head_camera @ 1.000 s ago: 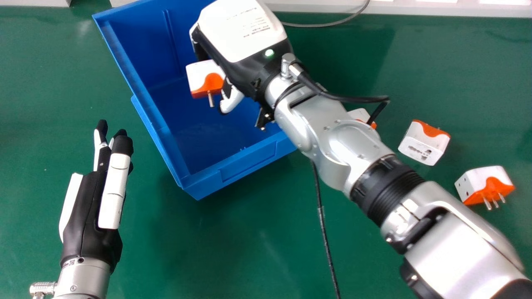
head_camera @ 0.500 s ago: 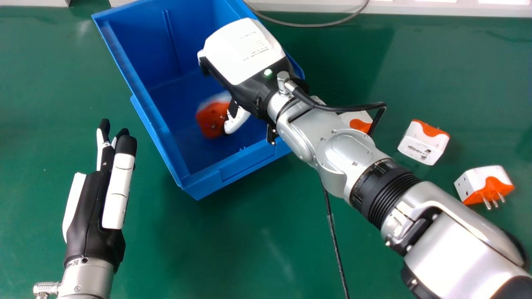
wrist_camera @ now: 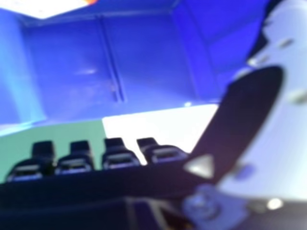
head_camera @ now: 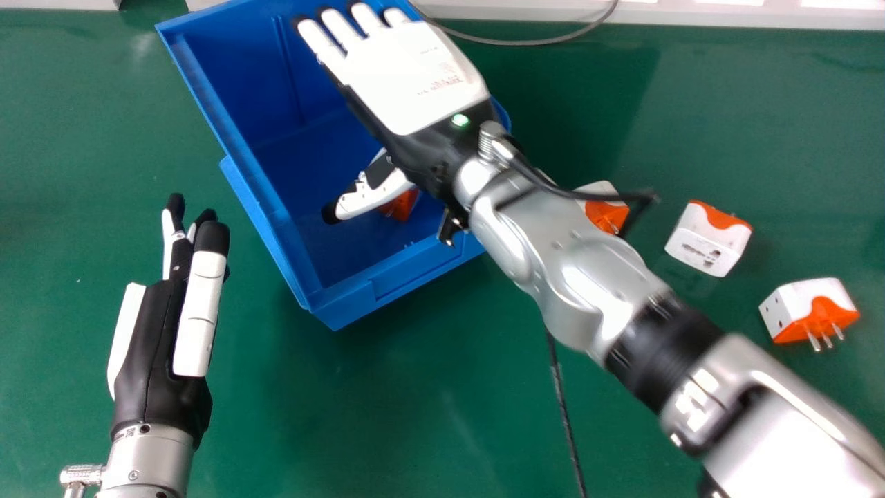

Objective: Pick all objects and put in blue box

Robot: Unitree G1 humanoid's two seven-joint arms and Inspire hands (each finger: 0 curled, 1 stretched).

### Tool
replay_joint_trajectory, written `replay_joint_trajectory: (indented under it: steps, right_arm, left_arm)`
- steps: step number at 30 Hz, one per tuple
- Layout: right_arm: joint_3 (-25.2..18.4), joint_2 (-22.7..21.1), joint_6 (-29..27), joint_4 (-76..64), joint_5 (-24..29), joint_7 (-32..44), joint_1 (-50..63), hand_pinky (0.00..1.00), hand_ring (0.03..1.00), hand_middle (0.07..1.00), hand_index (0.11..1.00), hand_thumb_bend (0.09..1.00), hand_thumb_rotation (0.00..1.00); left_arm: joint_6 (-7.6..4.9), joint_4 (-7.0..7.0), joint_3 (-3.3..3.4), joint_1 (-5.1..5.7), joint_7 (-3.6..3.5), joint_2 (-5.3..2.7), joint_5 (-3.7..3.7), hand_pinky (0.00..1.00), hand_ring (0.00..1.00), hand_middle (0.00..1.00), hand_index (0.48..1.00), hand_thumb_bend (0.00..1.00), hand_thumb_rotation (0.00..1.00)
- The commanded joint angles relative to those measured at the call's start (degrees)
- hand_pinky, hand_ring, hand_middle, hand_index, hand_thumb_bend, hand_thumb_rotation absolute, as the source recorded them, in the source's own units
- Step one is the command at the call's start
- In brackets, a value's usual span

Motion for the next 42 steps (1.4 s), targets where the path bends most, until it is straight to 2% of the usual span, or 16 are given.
replay_joint_trajectory:
  steps: [1,9,15,20,23,25,29,35,42]
  right_arm:
    - [-3.04,-3.28,3.56,-15.78,-0.34,2.45,8.17,1.00,1.000,1.000,1.000,0.609,0.51]
    - [-6.75,-8.04,9.38,-42.03,-3.60,4.54,28.11,1.00,1.000,1.000,1.000,0.540,0.52]
    - [-10.23,-10.50,11.00,-57.20,-6.38,5.30,42.14,1.00,1.000,1.000,1.000,0.518,0.52]
    - [-16.09,-11.03,11.99,-66.52,-8.52,4.84,53.67,1.00,1.000,1.000,0.999,0.509,0.51]
    - [-20.39,-10.72,12.79,-68.17,-9.10,2.28,59.40,1.00,1.000,1.000,0.999,0.510,0.51]
    - [-22.73,-10.17,12.87,-68.56,-9.49,1.48,62.24,0.94,1.000,1.000,0.979,0.525,0.47]
    - [-27.00,-7.91,14.73,-68.93,-10.23,0.21,67.23,0.92,0.981,0.998,0.963,0.533,0.45]
    - [-30.96,-3.76,20.14,-66.50,-13.13,1.11,68.20,0.88,0.962,0.982,0.953,0.560,0.41]
    - [-33.41,-1.75,25.51,-61.54,-14.53,3.61,64.95,0.91,0.973,0.991,0.944,0.556,0.40]
  left_arm:
    - [-0.74,-0.34,0.04,-0.39,0.16,0.07,0.20,0.97,0.98,1.00,0.985,0.80,1.00]
    - [-0.93,0.46,0.27,-0.68,-0.01,0.20,0.09,0.96,0.97,1.00,0.985,0.80,1.00]
    - [-0.90,0.02,0.57,-0.33,-0.23,0.26,-0.13,0.96,0.97,1.00,0.986,0.79,1.00]
    - [-0.98,-0.09,0.69,-0.23,-0.39,0.29,-0.21,0.96,0.98,1.00,0.988,0.79,1.00]
    - [-1.07,0.08,0.80,-0.31,-0.51,0.32,-0.21,0.96,0.98,1.00,0.988,0.79,1.00]
    - [-1.05,-0.13,0.88,-0.20,-0.62,0.36,-0.19,0.97,0.98,1.00,0.990,0.78,1.00]
    - [-1.31,0.21,1.13,-0.16,-0.98,0.55,-0.31,0.98,0.98,1.00,0.993,0.78,1.00]
    - [-1.36,0.72,1.66,-0.43,-1.69,1.01,-0.70,1.00,0.99,1.00,0.999,0.78,1.00]
    - [-1.77,1.57,2.30,-1.00,-2.44,1.41,-0.91,1.00,1.00,1.00,1.000,0.77,1.00]
